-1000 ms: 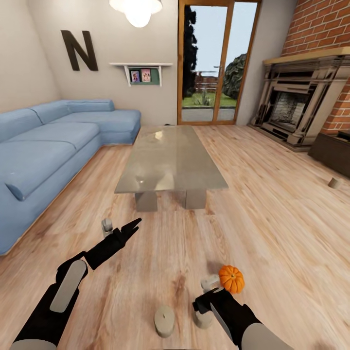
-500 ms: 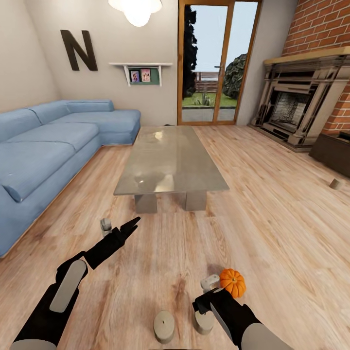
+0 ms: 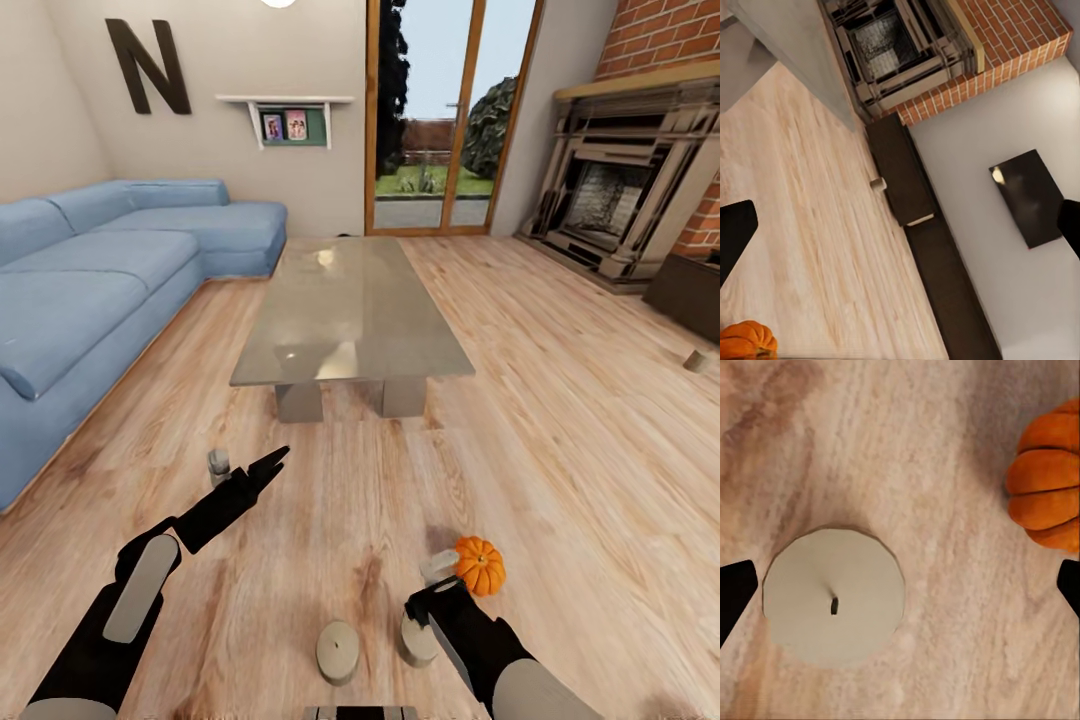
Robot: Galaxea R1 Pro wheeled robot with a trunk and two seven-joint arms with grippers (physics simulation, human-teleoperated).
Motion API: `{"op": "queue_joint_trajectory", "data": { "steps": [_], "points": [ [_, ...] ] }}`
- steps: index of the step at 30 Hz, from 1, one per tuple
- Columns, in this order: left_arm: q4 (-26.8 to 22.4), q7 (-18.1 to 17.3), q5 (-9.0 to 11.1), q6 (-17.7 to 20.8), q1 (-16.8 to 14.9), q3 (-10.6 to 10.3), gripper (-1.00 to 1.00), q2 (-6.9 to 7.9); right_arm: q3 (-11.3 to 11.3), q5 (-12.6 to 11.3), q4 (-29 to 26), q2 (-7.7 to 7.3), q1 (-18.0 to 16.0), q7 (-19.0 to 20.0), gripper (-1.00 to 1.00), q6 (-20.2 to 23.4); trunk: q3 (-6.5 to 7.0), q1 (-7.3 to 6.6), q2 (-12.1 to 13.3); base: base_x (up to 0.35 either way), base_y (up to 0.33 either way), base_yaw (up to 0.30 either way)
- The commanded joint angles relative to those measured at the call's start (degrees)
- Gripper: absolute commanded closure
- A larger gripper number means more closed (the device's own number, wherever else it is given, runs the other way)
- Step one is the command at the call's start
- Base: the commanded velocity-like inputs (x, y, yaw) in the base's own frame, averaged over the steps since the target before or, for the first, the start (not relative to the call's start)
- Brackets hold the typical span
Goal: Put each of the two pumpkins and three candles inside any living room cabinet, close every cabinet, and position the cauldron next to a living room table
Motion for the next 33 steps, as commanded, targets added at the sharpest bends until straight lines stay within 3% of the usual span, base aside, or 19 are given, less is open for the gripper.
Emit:
{"op": "queue_joint_trajectory", "data": {
  "steps": [1,2,4,16,21,33],
  "points": [
    [0.0,0.0,0.0,0.0,0.0,0.0,-1.0,0.0,0.0,0.0,-0.8,0.03,-0.2,-0.5,-1.0,0.7,-0.23,0.02,0.0,0.0,0.0,0.0],
    [-0.1,0.0,0.0,0.0,0.0,0.0,-1.0,0.01,0.0,-0.3,-2.3,0.01,-1.8,-0.9,-1.0,4.1,-0.45,0.05,0.0,0.0,0.0,0.0],
    [-0.1,0.0,0.0,0.0,0.0,0.0,-1.0,0.01,0.1,-0.4,-2.6,0.06,-2.2,-0.9,-1.0,5.0,-0.89,0.1,-0.1,0.0,0.0,0.0],
    [-0.1,0.0,0.0,0.0,0.0,0.0,-1.0,0.01,0.4,-0.4,-2.7,0.17,-2.4,-0.2,-1.0,5.7,-3.55,0.41,-0.2,0.0,0.0,0.0],
    [-0.1,0.0,0.0,0.0,0.0,0.0,-1.0,-0.05,0.5,-0.1,-2.7,0.04,-2.4,6.7,-1.0,5.8,-4.66,0.54,-0.3,0.0,0.0,0.0],
    [-0.5,-0.4,1.5,-0.4,1.2,2.8,-1.0,-0.08,0.4,-0.2,-2.3,0.17,-4.5,7.0,-1.0,6.2,-5.1,0.59,-0.3,0.0,0.0,0.0]
  ]
}}
